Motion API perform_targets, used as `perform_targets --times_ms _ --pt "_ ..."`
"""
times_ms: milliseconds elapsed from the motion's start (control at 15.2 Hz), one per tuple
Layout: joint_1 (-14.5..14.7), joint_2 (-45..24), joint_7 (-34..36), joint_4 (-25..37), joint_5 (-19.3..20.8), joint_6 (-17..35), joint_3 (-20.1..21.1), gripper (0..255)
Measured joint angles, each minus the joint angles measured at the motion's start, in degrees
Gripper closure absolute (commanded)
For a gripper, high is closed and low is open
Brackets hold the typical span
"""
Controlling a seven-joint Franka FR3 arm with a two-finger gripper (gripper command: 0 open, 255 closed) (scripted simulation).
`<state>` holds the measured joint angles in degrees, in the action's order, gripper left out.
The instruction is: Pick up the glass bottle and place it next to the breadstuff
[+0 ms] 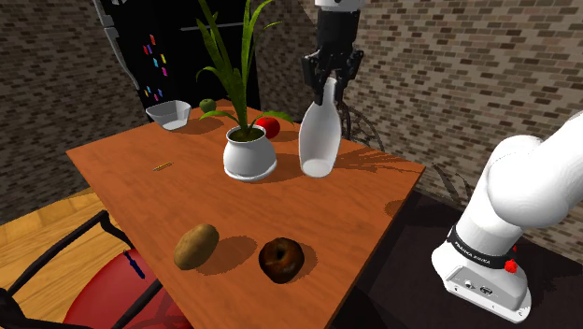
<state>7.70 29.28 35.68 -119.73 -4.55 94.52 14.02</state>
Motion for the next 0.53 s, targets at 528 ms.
perform_targets --times_ms 528 --pt "0.32 1.0 0.06 -6.82 -0.46 5.84 0.44 255"
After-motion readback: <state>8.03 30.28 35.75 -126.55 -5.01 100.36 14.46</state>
